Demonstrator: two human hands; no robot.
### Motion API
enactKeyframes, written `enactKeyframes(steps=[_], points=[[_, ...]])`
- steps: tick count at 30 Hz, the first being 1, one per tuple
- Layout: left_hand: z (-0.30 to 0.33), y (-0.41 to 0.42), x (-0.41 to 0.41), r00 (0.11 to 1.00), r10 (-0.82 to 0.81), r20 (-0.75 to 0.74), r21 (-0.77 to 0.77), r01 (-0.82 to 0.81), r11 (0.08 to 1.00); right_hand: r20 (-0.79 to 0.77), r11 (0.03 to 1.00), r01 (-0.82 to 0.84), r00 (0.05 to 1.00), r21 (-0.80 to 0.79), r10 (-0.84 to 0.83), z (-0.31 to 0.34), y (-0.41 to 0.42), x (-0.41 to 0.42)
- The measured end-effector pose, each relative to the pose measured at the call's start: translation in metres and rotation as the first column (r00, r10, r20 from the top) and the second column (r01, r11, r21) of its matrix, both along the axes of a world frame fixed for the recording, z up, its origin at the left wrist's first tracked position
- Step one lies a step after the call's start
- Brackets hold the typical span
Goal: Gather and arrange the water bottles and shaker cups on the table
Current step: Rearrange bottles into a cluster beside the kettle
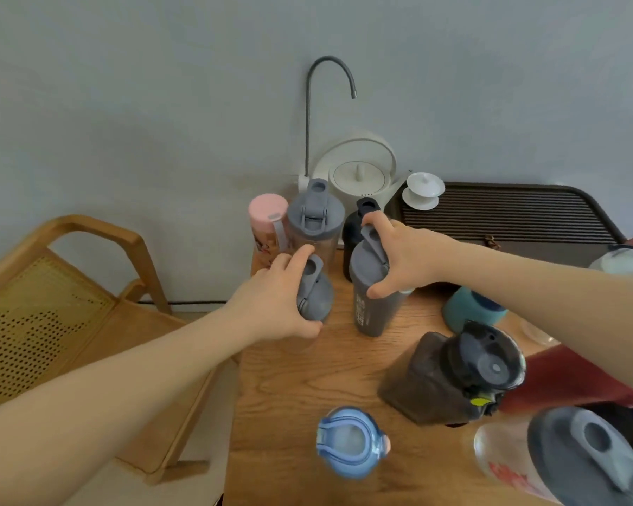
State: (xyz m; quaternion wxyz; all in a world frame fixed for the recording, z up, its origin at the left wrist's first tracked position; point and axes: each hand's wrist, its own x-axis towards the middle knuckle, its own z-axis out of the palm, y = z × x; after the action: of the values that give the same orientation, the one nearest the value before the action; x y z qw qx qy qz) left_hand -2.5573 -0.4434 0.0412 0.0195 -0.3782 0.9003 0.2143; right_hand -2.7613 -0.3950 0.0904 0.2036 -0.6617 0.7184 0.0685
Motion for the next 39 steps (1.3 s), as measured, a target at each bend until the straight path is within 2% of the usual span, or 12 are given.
enactKeyframes(steps=[4,9,14,19,22,25,27,29,31,34,36,39], points=[[0.002,-0.035,0.021,0.992,0.116,-0.042,0.04,-0.114,0.993,-0.049,0.996,0.071,0.996,-0.06,-0.074,-0.007,-0.009,0.029],[-0.001,-0.056,0.026,0.999,0.028,-0.019,-0.055,-0.029,0.998,0.03,0.967,0.213,0.977,-0.137,-0.21,-0.016,-0.025,0.058],[-0.007,-0.071,0.022,0.995,0.081,-0.056,-0.091,-0.086,0.992,0.074,0.949,0.288,0.957,-0.131,-0.281,-0.015,-0.031,0.078],[-0.007,-0.08,0.02,0.993,0.066,-0.095,-0.106,-0.076,0.991,0.085,0.919,0.371,0.928,-0.13,-0.363,-0.017,-0.038,0.088],[-0.005,-0.08,0.022,0.997,0.005,-0.074,-0.201,-0.019,0.979,0.01,0.922,0.382,0.924,-0.067,-0.382,-0.007,-0.033,0.081],[0.005,-0.065,0.019,0.974,-0.128,-0.189,-0.323,0.061,0.944,0.063,0.915,0.393,0.919,-0.093,-0.388,0.022,-0.009,0.059],[0.013,-0.046,0.011,0.901,-0.284,-0.329,-0.38,0.149,0.913,0.079,0.904,0.399,0.917,-0.154,-0.392,0.041,0.017,0.036],[0.02,-0.024,-0.004,0.788,-0.451,-0.42,-0.397,0.287,0.872,-0.009,0.89,0.412,0.907,-0.197,-0.422,0.049,0.044,0.008],[0.025,0.0,-0.024,0.7,-0.583,-0.413,-0.344,0.472,0.811,-0.066,0.877,0.451,0.882,-0.168,-0.466,0.046,0.069,-0.016],[0.032,0.037,-0.056,0.655,-0.67,-0.35,-0.126,0.675,0.727,-0.099,0.877,0.476,0.871,-0.068,-0.48,0.028,0.091,-0.046],[0.034,0.056,-0.076,0.666,-0.683,-0.3,-0.008,0.714,0.7,-0.1,0.881,0.473,0.876,-0.018,-0.472,0.016,0.097,-0.063],[0.032,0.07,-0.092,0.73,-0.632,-0.261,0.046,0.663,0.747,-0.077,0.886,0.464,0.884,0.027,-0.46,0.003,0.098,-0.082]])
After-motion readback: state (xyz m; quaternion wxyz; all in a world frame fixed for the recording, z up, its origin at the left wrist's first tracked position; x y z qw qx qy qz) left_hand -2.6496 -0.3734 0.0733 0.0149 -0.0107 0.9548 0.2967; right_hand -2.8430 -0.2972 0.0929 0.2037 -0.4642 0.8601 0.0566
